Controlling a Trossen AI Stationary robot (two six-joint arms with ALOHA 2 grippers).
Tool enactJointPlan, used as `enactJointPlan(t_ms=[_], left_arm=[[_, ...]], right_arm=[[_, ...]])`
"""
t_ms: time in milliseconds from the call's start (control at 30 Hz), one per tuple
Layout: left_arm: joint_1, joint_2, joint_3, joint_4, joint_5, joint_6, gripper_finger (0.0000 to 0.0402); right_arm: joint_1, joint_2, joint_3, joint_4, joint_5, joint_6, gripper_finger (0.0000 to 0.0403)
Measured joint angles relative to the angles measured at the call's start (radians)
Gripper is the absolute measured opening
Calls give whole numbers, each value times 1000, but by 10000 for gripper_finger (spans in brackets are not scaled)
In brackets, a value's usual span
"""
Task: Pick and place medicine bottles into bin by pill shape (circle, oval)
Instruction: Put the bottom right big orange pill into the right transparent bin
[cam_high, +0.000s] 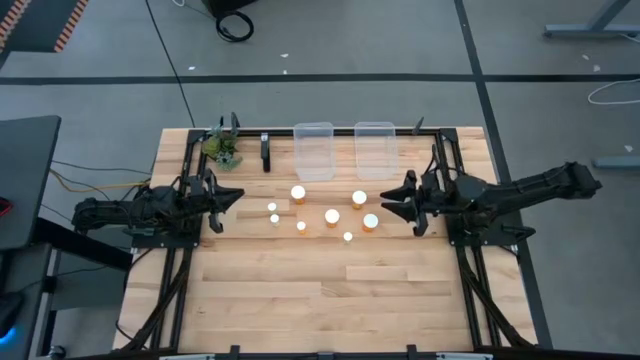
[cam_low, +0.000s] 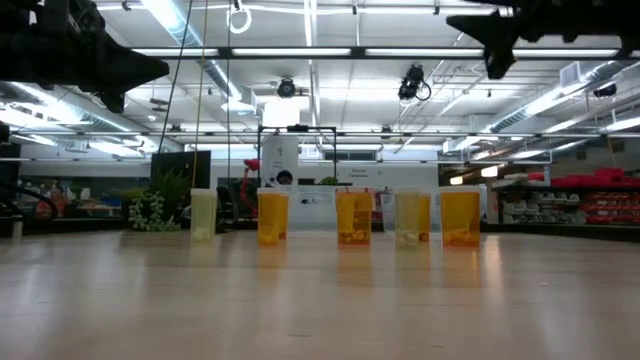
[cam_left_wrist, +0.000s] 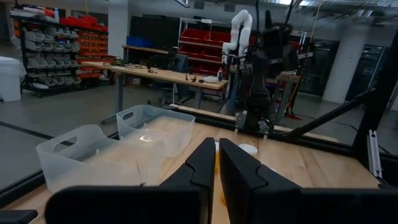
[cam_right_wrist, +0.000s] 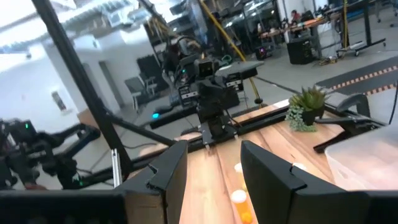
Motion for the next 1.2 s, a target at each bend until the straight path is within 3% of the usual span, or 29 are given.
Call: enactJointPlan(t_ms=[500,1200], left_arm=[[0,0,0,0,0,0,33],[0,0,0,2,0,10,26]], right_arm=[[32,93,306,-300,0,-75,157],[31,92,446,-424,0,-101,157]])
